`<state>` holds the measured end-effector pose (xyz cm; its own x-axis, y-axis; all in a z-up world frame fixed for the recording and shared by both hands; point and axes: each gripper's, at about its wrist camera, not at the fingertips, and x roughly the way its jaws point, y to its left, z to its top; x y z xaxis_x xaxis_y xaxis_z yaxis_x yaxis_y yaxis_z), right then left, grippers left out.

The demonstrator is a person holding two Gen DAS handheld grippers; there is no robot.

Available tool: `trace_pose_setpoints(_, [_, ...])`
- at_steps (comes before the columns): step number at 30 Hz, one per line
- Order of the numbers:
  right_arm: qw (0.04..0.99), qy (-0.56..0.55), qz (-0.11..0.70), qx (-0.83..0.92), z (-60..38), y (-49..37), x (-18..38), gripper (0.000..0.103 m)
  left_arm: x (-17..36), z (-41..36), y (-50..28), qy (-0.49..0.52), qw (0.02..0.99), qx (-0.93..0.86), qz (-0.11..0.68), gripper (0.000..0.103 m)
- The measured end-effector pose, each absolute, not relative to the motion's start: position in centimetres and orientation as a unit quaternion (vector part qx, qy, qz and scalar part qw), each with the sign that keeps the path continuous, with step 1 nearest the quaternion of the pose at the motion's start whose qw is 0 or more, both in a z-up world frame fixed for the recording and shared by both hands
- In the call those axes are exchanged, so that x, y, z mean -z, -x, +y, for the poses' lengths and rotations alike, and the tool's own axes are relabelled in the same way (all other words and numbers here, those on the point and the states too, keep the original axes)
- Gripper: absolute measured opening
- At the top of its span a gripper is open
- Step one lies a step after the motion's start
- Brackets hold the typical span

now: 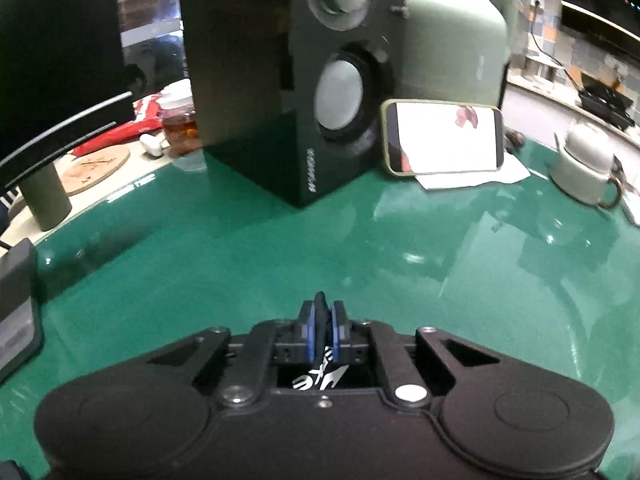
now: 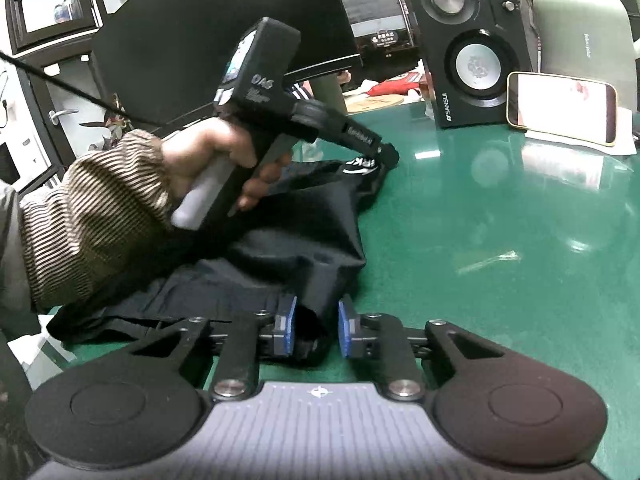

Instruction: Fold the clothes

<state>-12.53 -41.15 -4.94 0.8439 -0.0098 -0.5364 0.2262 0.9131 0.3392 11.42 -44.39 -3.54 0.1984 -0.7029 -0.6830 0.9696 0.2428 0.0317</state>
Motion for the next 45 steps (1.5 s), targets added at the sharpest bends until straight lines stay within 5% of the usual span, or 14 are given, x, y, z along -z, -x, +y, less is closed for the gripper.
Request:
trace_pose_setpoints(11, [0.93,-0.225,0.279,0.084,-40.5,17.2,4.7,0.009,4.3,-46.7,-12.6,-0.225,0.755,0.554,0.269,0.012])
trace_pose_setpoints(14, [0.927,-0.239,0.273,0.095,-40.7,17.6,4.6,0.017,3.9,-46.5,-12.8,-0.213,0.762,0.554,0.258,0.052])
trace_pose_setpoints(16, [0.927,-0.251,0.262,0.097,-40.9,18.0,4.5,0.041,3.2,-45.9,-13.1,-0.199,0.776,0.547,0.242,0.102])
trace_pose_setpoints(19, [0.929,-0.261,0.239,0.105,-40.9,18.8,4.0,0.048,1.2,-43.5,-13.8,-0.175,0.807,0.528,0.199,0.103])
trace_pose_setpoints(28, [0.963,-0.185,0.192,0.038,-38.9,17.2,2.3,0.043,2.2,-40.7,-12.2,-0.232,0.78,0.547,0.196,0.103])
trace_pose_setpoints(34, [0.966,-0.005,0.25,0.064,-36.5,15.4,2.5,0.043,3.9,-40.7,-11.6,-0.241,0.772,0.547,0.216,0.103])
trace_pose_setpoints(45, [0.939,0.118,0.316,0.063,-35.3,14.0,3.1,0.044,4.7,-40.7,-11.5,-0.243,0.769,0.548,0.222,0.103])
